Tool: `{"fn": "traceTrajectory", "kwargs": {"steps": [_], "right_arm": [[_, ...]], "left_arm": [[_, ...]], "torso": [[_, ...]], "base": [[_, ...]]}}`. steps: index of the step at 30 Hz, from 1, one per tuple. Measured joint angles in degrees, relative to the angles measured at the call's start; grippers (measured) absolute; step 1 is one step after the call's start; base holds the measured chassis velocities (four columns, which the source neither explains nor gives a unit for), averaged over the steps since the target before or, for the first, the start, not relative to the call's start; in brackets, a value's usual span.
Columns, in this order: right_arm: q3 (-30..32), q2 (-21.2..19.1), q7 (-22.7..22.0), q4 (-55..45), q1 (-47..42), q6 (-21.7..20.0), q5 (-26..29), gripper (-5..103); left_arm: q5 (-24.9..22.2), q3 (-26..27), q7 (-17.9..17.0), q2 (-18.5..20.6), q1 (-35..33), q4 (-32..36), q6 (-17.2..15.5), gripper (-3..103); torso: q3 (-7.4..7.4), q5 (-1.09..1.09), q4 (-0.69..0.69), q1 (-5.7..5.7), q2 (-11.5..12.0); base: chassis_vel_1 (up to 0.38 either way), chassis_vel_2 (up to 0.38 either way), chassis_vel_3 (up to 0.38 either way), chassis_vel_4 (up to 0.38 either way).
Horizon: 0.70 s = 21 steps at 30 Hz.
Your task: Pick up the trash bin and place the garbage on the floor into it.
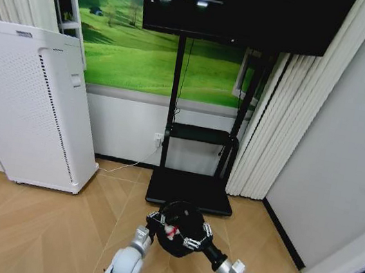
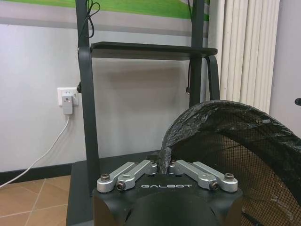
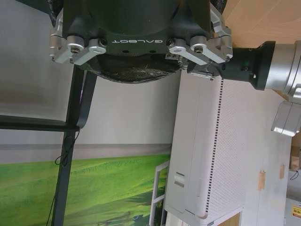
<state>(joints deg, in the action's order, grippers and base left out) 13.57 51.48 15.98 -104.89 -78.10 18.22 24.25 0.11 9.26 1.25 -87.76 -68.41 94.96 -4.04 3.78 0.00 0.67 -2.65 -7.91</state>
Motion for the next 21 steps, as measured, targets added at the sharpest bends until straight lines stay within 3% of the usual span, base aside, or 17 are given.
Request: {"fn": "traceTrajectory", "kwargs": {"steps": [5, 14, 18, 19, 21], "right_arm": [[1.19, 0.44, -2.33, 0.18, 0.02, -1.34, 0.49, 100], [6.62, 1.68, -10.98, 4.21, 0.25, -3.47, 1.23, 100], [10.25, 3.68, -17.98, 8.93, 0.78, -7.34, 1.55, 100], [10.25, 3.68, -17.98, 8.93, 0.78, -7.34, 1.55, 100], [13.61, 4.83, -20.99, 9.87, 0.70, -11.08, 1.75, 100]], "left_arm": [[-0.21, 0.73, 0.01, 0.40, -0.34, 1.01, 0.00, 4], [-1.20, 6.36, -0.06, 3.11, -3.46, 5.51, 0.00, 4], [-1.32, 10.18, -0.24, 4.49, -4.63, 7.97, 0.00, 4], [-1.32, 10.18, -0.24, 4.49, -4.63, 7.97, 0.00, 4], [-1.82, 11.84, -0.24, 5.10, -5.15, 9.51, 0.00, 4]], "torso": [[0.00, 0.00, 0.00, 0.00, 0.00], [0.00, -0.01, 0.00, 0.00, 0.00], [0.00, 0.00, -0.01, 0.00, 0.00], [0.00, 0.00, -0.01, 0.00, 0.00], [-0.01, -0.01, 0.00, 0.00, 0.00]], "base": [[0.000, 0.000, 0.000, 0.000], [0.000, 0.000, 0.000, 0.000], [0.000, 0.000, 0.000, 0.000], [0.000, 0.000, 0.000, 0.000], [0.000, 0.000, 0.000, 0.000]]}}
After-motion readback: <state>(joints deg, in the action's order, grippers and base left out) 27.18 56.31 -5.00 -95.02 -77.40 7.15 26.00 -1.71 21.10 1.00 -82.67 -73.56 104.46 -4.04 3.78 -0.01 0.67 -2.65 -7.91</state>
